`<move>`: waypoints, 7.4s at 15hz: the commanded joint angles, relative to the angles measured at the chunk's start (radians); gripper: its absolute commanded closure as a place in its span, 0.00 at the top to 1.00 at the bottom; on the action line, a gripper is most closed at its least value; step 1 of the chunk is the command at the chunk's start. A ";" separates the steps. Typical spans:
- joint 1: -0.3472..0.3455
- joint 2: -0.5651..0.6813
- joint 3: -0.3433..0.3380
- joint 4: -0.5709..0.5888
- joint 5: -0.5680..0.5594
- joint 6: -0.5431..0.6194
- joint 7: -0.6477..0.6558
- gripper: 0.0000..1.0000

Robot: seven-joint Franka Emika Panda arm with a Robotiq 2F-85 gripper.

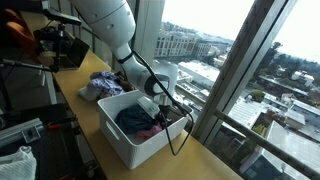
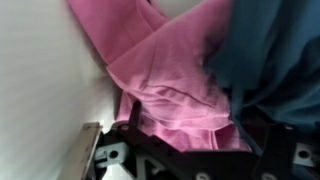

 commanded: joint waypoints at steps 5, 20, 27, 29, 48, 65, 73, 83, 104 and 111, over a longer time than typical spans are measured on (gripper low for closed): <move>-0.011 0.051 0.030 0.069 0.019 -0.112 -0.046 0.42; 0.027 -0.120 0.027 -0.080 0.010 -0.120 -0.002 0.06; 0.038 -0.368 0.030 -0.201 0.009 -0.132 0.035 0.06; 0.045 -0.440 0.033 -0.227 0.006 -0.138 0.052 0.06; 0.163 -0.810 0.264 -0.022 -0.054 -0.376 0.262 0.06; 0.279 -0.569 0.314 -0.057 -0.089 -0.357 0.388 0.06; 0.292 -0.535 0.306 -0.149 -0.060 -0.309 0.410 0.49; 0.269 -0.558 0.285 -0.150 -0.023 -0.304 0.390 1.00; 0.273 -0.548 0.270 -0.130 -0.037 -0.315 0.401 1.00; 0.344 -0.463 0.284 -0.139 -0.116 -0.219 0.483 1.00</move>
